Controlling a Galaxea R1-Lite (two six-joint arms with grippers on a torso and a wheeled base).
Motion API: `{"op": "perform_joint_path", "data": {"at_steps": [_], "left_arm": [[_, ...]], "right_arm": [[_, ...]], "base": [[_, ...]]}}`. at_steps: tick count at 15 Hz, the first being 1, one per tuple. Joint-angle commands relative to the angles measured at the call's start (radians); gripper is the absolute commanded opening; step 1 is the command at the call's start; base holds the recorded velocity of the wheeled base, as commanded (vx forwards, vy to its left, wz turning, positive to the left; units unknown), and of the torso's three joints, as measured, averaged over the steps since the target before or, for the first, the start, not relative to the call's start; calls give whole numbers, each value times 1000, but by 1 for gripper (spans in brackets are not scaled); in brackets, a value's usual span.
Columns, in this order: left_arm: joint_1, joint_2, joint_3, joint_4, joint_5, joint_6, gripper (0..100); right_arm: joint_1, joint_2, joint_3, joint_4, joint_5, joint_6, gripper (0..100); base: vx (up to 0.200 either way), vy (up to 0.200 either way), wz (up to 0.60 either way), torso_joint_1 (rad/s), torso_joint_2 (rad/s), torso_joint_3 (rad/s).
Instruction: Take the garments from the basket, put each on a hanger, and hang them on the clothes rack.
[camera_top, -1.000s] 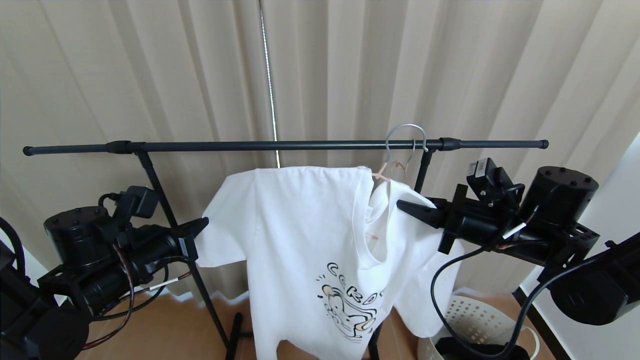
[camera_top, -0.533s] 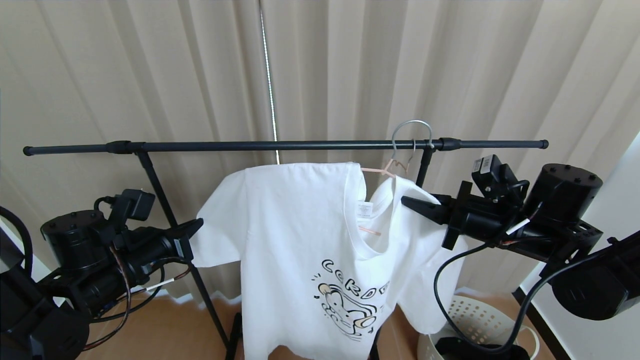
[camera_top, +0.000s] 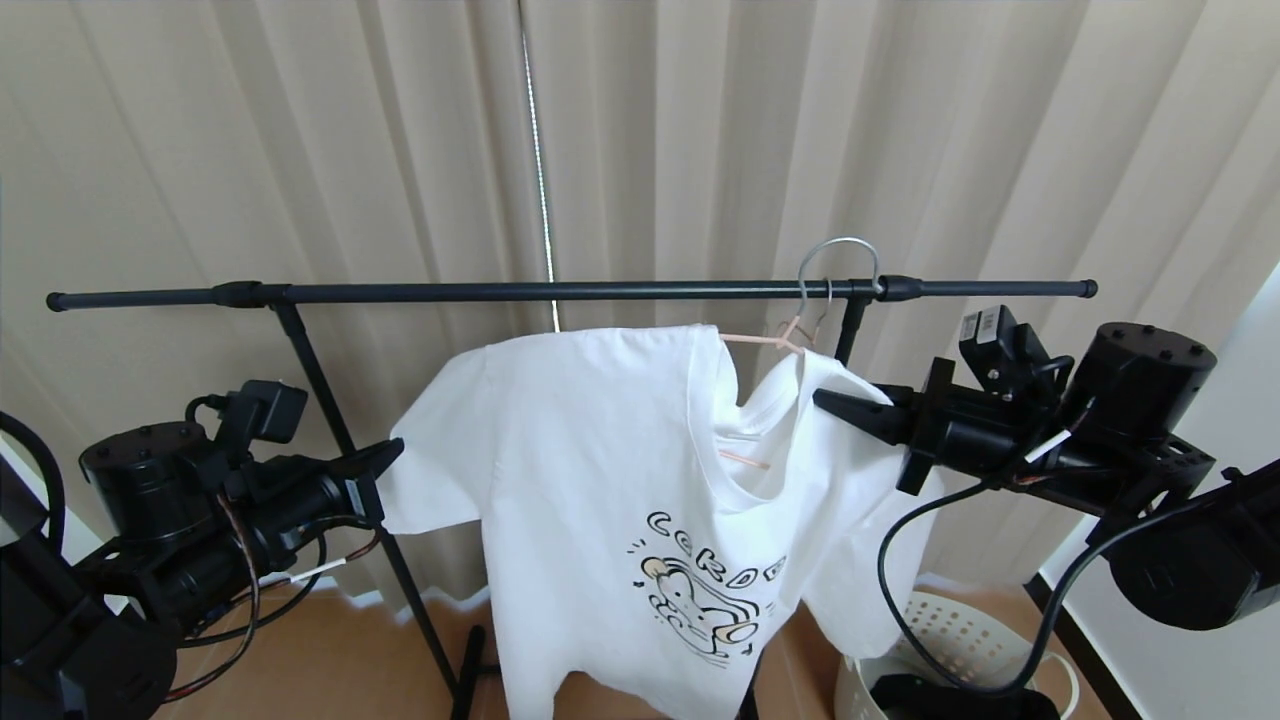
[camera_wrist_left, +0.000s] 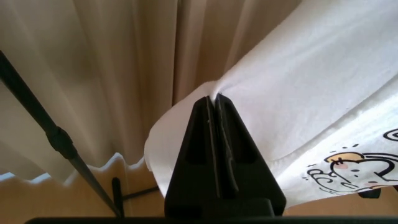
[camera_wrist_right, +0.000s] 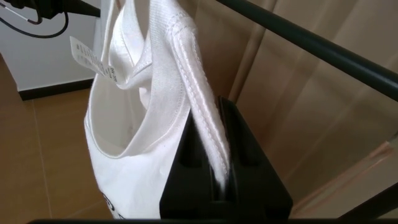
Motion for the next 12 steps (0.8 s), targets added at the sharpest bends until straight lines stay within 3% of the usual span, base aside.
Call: {"op": "perform_joint_path", "data": {"at_steps": [1,12], "left_arm": [[-1,1,0,0,0,0,0],[11,1,17,-26,-11,1,0]], "right_arm": [[-8,2,-3,0,2,-1,0],[-50,2,-17,0,36,1,0]], "base": [[0,0,0,0,0,0],[0,0,0,0,0,0]]}}
